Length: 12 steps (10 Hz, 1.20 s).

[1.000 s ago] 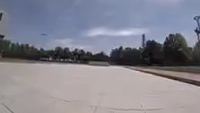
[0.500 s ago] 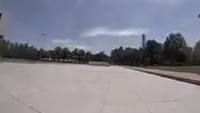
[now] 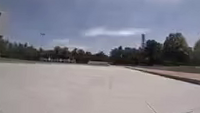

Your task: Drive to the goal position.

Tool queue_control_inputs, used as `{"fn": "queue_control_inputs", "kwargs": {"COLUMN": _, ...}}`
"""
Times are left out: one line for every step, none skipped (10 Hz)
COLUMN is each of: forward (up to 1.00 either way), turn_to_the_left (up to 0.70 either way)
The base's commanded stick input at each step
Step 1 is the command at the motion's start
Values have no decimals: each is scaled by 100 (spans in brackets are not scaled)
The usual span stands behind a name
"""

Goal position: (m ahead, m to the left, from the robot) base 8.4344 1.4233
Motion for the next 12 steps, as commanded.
{"fn": "queue_control_inputs", "kwargs": {"forward": 100, "turn_to_the_left": 0}}
{"fn": "queue_control_inputs", "kwargs": {"forward": 100, "turn_to_the_left": 0}}
{"fn": "queue_control_inputs", "kwargs": {"forward": 100, "turn_to_the_left": 0}}
{"fn": "queue_control_inputs", "kwargs": {"forward": 100, "turn_to_the_left": 0}}
{"fn": "queue_control_inputs", "kwargs": {"forward": 100, "turn_to_the_left": 0}}
{"fn": "queue_control_inputs", "kwargs": {"forward": 100, "turn_to_the_left": 0}}
{"fn": "queue_control_inputs", "kwargs": {"forward": 100, "turn_to_the_left": 0}}
{"fn": "queue_control_inputs", "kwargs": {"forward": 100, "turn_to_the_left": 0}}
{"fn": "queue_control_inputs", "kwargs": {"forward": 100, "turn_to_the_left": 0}}
{"fn": "queue_control_inputs", "kwargs": {"forward": 100, "turn_to_the_left": 0}}
{"fn": "queue_control_inputs", "kwargs": {"forward": 100, "turn_to_the_left": 0}}
{"fn": "queue_control_inputs", "kwargs": {"forward": 100, "turn_to_the_left": 0}}
